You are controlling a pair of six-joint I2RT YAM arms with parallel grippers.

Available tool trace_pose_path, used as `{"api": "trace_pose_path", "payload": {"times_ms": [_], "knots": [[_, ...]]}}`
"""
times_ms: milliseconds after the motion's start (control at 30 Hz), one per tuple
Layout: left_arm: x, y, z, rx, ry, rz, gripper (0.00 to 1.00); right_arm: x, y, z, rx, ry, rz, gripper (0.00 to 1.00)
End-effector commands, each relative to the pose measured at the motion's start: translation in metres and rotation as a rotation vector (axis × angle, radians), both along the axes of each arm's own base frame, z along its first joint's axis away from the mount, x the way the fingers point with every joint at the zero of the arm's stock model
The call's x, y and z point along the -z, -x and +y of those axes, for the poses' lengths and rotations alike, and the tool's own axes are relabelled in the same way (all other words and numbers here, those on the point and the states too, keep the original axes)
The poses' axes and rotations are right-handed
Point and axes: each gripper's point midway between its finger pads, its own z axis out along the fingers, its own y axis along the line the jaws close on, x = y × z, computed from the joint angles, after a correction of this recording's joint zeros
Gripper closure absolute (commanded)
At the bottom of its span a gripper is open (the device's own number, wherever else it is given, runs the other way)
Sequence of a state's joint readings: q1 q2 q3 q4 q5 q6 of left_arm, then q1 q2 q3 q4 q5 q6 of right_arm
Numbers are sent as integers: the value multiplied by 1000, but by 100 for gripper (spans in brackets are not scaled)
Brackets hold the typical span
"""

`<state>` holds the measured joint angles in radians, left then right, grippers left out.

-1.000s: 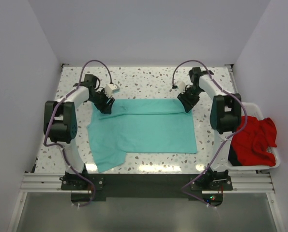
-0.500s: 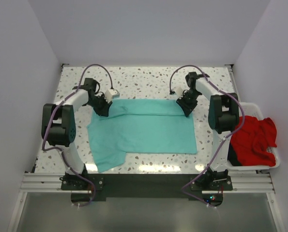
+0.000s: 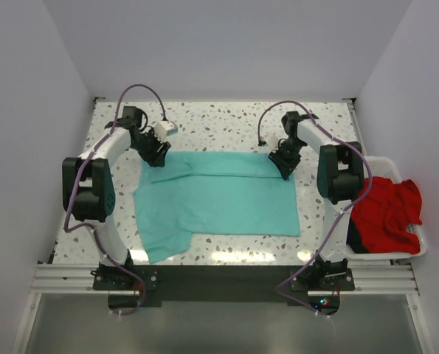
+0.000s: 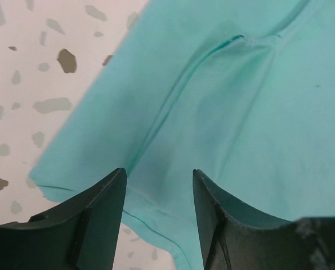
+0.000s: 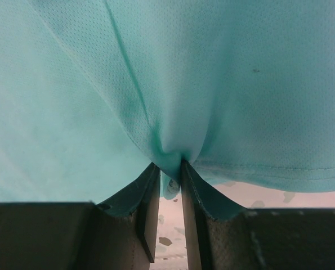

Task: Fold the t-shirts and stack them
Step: Fold the tshirt

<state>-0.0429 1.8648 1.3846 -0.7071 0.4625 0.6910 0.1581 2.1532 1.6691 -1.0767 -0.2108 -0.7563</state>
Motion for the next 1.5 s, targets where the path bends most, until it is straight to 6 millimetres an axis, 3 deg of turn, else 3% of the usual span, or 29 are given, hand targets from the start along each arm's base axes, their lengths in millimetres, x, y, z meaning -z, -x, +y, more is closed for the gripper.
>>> {"api": "trace_pose_path", "payload": {"times_ms": [0, 433, 767, 900, 1000, 1267, 1333, 1400, 1467], "knots": [[1, -24, 5, -59, -2, -8, 44, -17, -6, 1, -13, 6, -56, 75], [34, -16, 6, -42, -20, 79, 45, -12, -11, 2, -4, 13, -50, 76], [2, 13, -12, 82, 39, 45, 74, -11, -12, 1, 2, 18, -47, 76], [-1, 28, -12, 120, 36, 59, 90, -13, -12, 1, 3, 17, -50, 76], [-4, 39, -11, 156, 29, 36, 95, -15, -12, 1, 2, 19, -50, 76], [3, 91, -13, 343, -59, -27, 92, -18, -8, -1, -7, 25, -43, 76], [7, 98, -13, 382, -103, -57, 87, -20, -6, -2, -10, 28, -44, 75], [9, 107, -10, 419, -127, -97, 72, -22, -5, -3, -16, 29, -46, 73], [8, 113, -8, 447, -145, -128, 65, -24, -2, -2, -24, 27, -39, 71]]}}
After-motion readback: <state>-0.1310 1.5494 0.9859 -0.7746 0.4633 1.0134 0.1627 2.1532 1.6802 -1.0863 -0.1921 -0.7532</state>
